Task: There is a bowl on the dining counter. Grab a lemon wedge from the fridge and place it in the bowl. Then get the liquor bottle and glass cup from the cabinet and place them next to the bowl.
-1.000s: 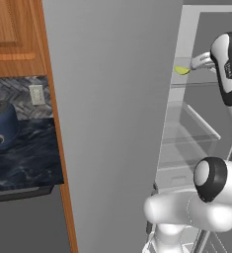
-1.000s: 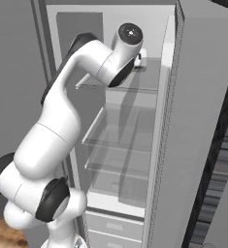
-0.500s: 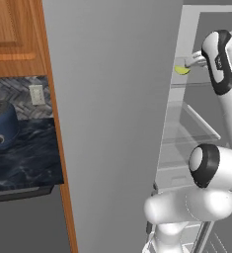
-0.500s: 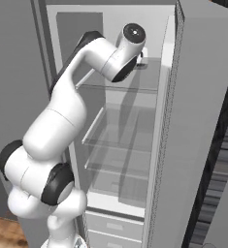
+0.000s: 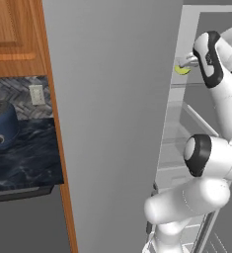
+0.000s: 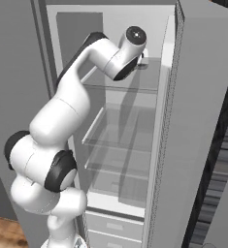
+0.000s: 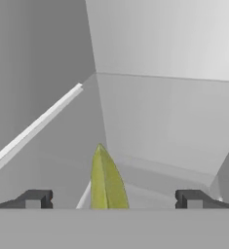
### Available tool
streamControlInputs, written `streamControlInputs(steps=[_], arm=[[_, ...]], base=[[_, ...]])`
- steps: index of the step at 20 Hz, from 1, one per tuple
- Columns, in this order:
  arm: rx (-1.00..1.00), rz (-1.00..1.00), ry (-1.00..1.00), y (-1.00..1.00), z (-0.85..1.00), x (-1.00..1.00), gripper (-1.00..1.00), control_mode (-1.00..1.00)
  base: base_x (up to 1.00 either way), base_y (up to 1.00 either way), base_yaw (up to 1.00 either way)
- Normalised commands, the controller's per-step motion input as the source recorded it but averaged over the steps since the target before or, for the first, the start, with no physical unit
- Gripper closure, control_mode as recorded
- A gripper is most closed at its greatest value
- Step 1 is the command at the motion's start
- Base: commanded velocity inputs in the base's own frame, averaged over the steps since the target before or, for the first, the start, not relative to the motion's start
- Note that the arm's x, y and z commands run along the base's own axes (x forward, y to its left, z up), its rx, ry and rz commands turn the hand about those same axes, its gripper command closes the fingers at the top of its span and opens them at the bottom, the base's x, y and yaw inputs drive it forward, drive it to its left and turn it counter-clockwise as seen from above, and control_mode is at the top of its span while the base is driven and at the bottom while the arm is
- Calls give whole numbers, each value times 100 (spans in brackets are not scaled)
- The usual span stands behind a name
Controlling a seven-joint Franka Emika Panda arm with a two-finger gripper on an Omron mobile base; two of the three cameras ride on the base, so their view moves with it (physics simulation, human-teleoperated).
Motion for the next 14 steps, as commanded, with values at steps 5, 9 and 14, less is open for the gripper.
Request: streamControlInputs(steps=[5, 9, 14], arm=[[0, 1, 0, 0, -5, 20, -100, -100], [0, 0, 0, 0, -3, 0, -100, -100], [0, 0, 0, 8, -5, 0, -100, -100]], base=[[0, 0, 0], [0, 0, 0], [0, 0, 0]])
